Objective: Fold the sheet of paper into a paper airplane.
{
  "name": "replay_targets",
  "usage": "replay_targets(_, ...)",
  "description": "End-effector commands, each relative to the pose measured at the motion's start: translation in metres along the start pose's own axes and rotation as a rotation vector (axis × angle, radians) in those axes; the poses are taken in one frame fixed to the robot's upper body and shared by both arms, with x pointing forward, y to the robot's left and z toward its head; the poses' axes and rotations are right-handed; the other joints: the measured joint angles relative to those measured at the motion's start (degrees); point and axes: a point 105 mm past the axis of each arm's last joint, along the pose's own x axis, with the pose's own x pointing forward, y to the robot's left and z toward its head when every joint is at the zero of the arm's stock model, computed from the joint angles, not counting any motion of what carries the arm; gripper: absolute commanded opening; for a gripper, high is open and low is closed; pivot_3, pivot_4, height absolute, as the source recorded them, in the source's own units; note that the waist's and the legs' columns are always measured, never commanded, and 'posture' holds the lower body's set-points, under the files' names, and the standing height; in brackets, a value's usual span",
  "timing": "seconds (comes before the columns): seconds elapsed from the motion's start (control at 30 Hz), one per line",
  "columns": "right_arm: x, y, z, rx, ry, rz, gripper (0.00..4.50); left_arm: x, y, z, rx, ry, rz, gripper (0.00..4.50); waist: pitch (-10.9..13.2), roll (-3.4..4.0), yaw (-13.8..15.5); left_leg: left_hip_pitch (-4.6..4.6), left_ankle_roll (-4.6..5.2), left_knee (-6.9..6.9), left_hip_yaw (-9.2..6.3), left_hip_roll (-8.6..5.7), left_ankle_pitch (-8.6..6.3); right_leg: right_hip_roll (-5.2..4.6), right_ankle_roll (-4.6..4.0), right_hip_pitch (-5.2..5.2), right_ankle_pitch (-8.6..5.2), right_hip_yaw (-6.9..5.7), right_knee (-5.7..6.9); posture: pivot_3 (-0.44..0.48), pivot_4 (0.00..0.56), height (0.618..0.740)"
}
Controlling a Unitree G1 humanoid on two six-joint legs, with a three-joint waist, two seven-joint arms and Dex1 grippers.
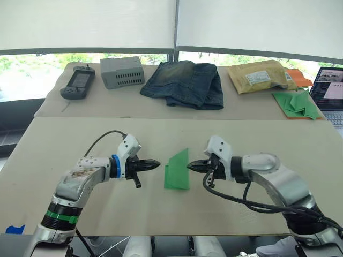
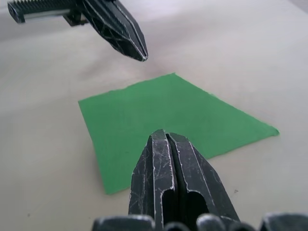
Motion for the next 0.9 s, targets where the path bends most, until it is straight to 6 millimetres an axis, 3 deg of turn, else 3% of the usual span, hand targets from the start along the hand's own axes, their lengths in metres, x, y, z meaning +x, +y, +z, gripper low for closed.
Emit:
replay_targets(0.03,-0.008,0.001,0.007,-0.005,-0.022,-0.029,0.00,0.001,0.002,0.018,-0.056,-0.059,-0.022,0.78,0.0,-0.01,0.0,0.00,0.00,0.02,0.01,-0.01,0.00,0.00,0.01,0.00,0.00,0.00,0.01,0.000,0.150,0.728)
replay_targets(0.23,-0.013,-0.008,0.001,-0.046,0.010,-0.123,0.00,0.015,0.007,0.043,-0.180,-0.091,-0.033,2.85,0.1,-0.03,0.1,-0.03,0.00,0.17,0.04,-0.07,0.01,-0.02,0.12,0.07,0.06,-0.02,0.00,0.000,0.150,0.728)
replay_targets(0.3,-0.015,-0.008,0.001,-0.056,0.013,-0.124,0.00,0.021,0.008,0.047,-0.218,-0.065,-0.013,2.85,0.1,-0.04,0.0,-0.04,0.01,0.17,0.06,-0.09,0.00,-0.02,0.13,0.07,0.06,-0.02,0.00,0.000,0.150,0.728)
replay_targets(0.43,-0.022,-0.003,0.009,-0.106,-0.023,-0.101,0.00,0.024,0.008,0.031,-0.300,0.167,0.013,2.85,0.1,-0.08,-0.2,-0.06,0.01,0.12,0.02,-0.27,0.00,0.02,0.14,0.04,0.03,-0.02,0.02,0.000,0.150,0.728)
replay_targets(0.57,-0.028,-0.004,0.009,-0.126,-0.020,-0.117,0.00,0.031,0.007,0.046,-0.504,0.193,-0.066,2.85,0.1,-0.09,-0.2,-0.08,0.01,0.13,0.00,-0.29,0.00,0.03,0.15,0.01,0.01,-0.03,0.05,0.000,0.150,0.728)
replay_targets(0.9,-0.033,-0.010,0.007,-0.153,-0.012,-0.174,0.00,0.058,-0.007,0.047,-0.476,0.323,-0.138,2.85,0.2,-0.12,-0.1,-0.20,0.01,0.18,0.00,-0.47,0.01,-0.13,0.16,-0.04,0.03,-0.02,0.05,0.000,0.150,0.728)
